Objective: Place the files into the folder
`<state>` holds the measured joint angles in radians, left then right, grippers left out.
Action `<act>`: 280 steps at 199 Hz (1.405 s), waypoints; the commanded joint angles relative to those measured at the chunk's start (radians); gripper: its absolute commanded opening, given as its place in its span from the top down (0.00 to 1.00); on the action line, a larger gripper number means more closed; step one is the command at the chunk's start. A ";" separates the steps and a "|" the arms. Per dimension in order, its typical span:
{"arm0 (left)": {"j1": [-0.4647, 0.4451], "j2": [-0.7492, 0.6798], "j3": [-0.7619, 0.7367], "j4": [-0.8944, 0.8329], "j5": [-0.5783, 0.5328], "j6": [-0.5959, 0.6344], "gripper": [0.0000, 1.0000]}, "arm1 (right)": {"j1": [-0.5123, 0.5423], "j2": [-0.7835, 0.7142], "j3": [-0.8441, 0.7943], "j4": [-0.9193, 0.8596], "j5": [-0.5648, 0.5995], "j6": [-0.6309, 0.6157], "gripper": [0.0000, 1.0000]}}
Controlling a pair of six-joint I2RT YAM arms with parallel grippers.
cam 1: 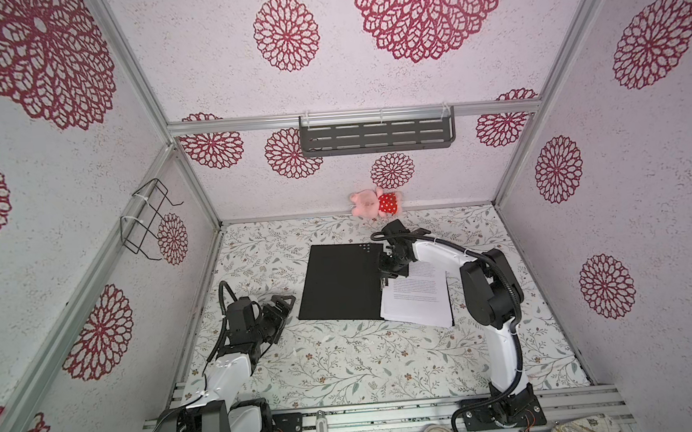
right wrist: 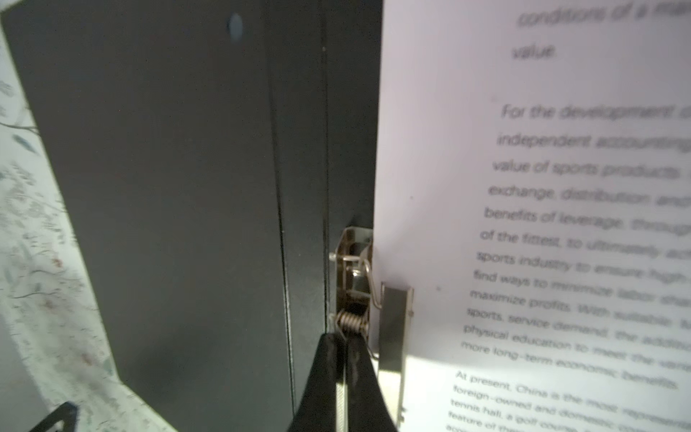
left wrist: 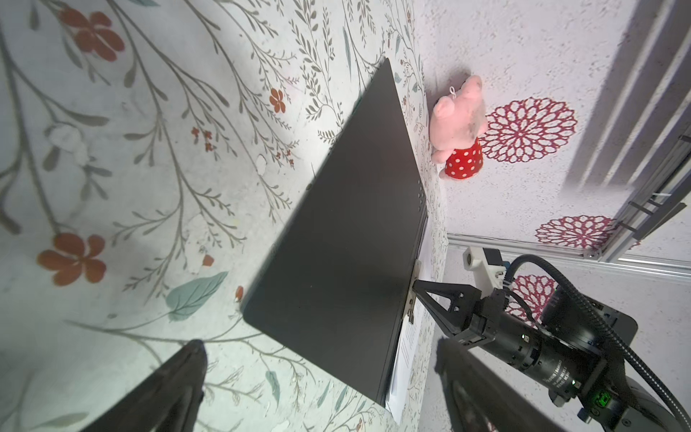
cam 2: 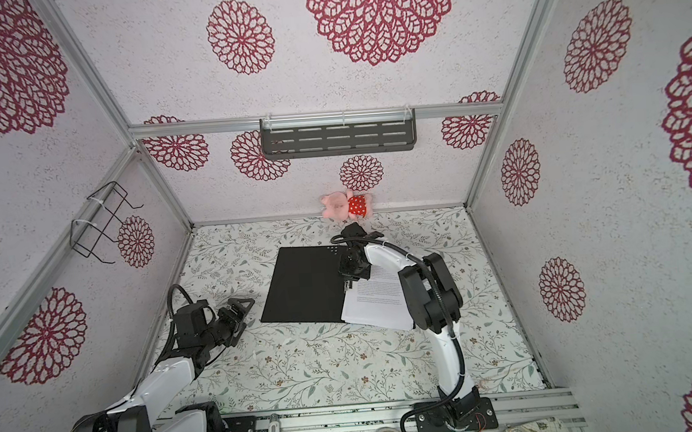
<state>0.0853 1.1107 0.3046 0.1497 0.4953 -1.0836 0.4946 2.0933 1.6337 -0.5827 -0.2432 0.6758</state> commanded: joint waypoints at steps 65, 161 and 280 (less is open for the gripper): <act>-0.002 0.075 -0.025 0.312 0.098 -0.108 0.01 | -0.047 -0.121 -0.043 0.159 -0.205 0.098 1.00; -0.040 0.255 -0.007 0.713 0.135 -0.235 0.01 | -0.050 -0.134 -0.077 0.178 -0.239 0.089 1.00; -0.053 0.218 0.108 0.538 0.353 -0.191 0.01 | -0.067 -0.083 -0.039 0.034 -0.293 -0.146 1.00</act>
<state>0.0380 1.3701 0.3763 0.7963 0.7776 -1.3258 0.4328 2.0399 1.5555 -0.5179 -0.4816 0.6102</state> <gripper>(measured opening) 0.988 0.064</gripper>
